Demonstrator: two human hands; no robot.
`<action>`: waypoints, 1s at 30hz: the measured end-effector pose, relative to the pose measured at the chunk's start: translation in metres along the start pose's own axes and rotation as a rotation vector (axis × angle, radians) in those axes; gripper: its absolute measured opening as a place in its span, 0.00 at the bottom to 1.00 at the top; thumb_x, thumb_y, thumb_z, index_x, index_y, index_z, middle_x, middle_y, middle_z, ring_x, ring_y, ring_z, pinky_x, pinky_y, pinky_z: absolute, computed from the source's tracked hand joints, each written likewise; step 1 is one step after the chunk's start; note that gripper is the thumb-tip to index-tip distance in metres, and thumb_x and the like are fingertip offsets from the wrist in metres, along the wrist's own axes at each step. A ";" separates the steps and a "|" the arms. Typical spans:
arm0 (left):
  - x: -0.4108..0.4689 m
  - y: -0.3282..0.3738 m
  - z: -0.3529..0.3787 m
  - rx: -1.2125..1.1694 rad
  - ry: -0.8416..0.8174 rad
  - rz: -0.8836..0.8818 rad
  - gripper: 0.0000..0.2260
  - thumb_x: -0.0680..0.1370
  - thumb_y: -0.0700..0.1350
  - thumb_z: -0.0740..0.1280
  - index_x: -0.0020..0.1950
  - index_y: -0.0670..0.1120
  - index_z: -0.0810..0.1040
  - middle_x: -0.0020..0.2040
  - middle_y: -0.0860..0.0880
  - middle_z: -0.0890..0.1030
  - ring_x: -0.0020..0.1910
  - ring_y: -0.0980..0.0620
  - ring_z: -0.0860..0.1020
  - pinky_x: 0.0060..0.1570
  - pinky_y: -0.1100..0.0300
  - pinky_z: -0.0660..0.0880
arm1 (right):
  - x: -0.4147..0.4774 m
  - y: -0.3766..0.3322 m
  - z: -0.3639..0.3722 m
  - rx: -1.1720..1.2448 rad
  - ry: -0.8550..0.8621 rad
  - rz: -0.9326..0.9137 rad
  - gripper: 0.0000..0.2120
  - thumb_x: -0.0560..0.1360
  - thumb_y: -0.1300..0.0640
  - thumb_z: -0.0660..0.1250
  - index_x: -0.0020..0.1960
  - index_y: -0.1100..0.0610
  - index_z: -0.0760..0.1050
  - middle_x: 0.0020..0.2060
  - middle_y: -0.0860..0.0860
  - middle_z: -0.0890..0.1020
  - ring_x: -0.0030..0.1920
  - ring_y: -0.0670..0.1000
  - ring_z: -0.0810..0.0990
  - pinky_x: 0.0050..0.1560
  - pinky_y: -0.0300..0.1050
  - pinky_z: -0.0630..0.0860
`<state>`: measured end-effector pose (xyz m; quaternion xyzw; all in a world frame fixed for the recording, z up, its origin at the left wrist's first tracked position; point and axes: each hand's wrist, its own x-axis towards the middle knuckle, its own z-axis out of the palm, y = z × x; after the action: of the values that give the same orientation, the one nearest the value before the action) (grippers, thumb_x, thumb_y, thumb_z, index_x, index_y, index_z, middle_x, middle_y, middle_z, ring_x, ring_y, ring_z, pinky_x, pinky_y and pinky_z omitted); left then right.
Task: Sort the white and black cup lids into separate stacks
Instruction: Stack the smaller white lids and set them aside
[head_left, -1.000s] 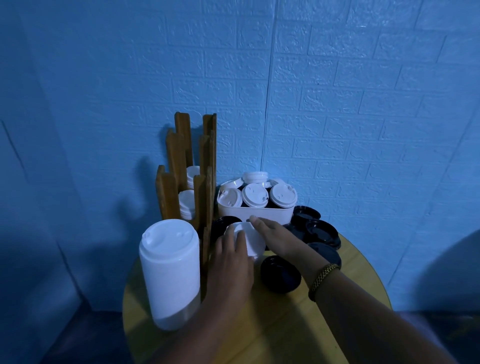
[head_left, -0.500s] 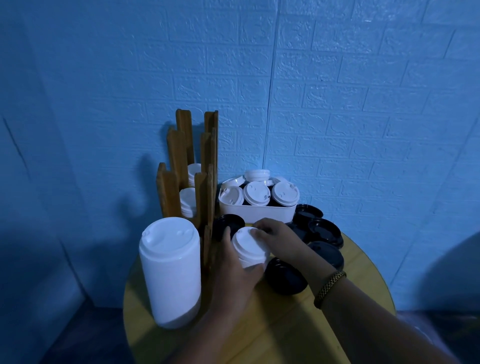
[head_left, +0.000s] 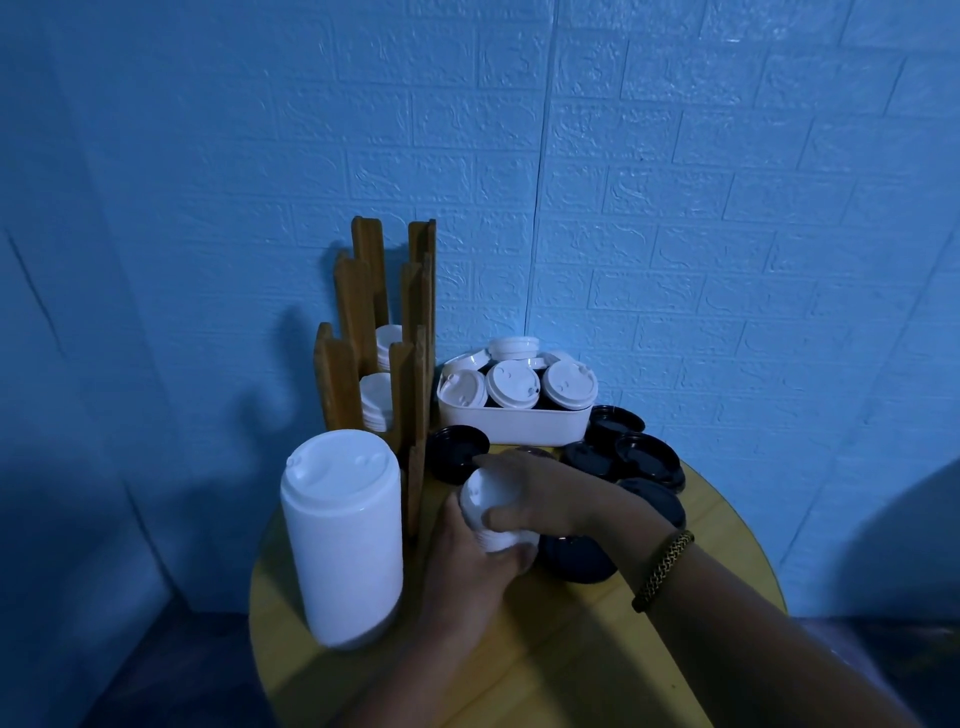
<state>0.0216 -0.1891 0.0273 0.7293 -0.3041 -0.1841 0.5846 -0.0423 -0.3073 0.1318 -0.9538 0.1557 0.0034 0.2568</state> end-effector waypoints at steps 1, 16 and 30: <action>0.000 -0.001 -0.001 0.011 0.001 0.001 0.43 0.68 0.52 0.82 0.76 0.58 0.62 0.66 0.59 0.75 0.64 0.56 0.74 0.59 0.58 0.72 | 0.001 -0.001 0.000 -0.032 -0.009 0.005 0.31 0.74 0.46 0.70 0.74 0.50 0.65 0.69 0.49 0.72 0.67 0.52 0.71 0.67 0.50 0.69; -0.005 -0.010 0.001 0.202 0.051 0.024 0.31 0.77 0.46 0.75 0.75 0.55 0.63 0.66 0.54 0.78 0.67 0.51 0.76 0.65 0.50 0.77 | 0.001 -0.022 0.058 -0.403 0.434 0.315 0.35 0.75 0.28 0.53 0.70 0.53 0.66 0.61 0.56 0.75 0.59 0.58 0.75 0.52 0.52 0.74; -0.006 0.001 -0.006 0.212 0.100 0.017 0.47 0.73 0.46 0.79 0.82 0.52 0.51 0.75 0.49 0.72 0.74 0.46 0.71 0.70 0.45 0.73 | 0.006 -0.013 0.046 -0.022 0.251 0.172 0.38 0.77 0.31 0.58 0.80 0.50 0.56 0.76 0.52 0.63 0.72 0.58 0.66 0.70 0.57 0.67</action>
<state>0.0207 -0.1811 0.0294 0.7928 -0.2986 -0.1095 0.5198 -0.0296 -0.2754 0.0976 -0.9326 0.2678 -0.0924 0.2235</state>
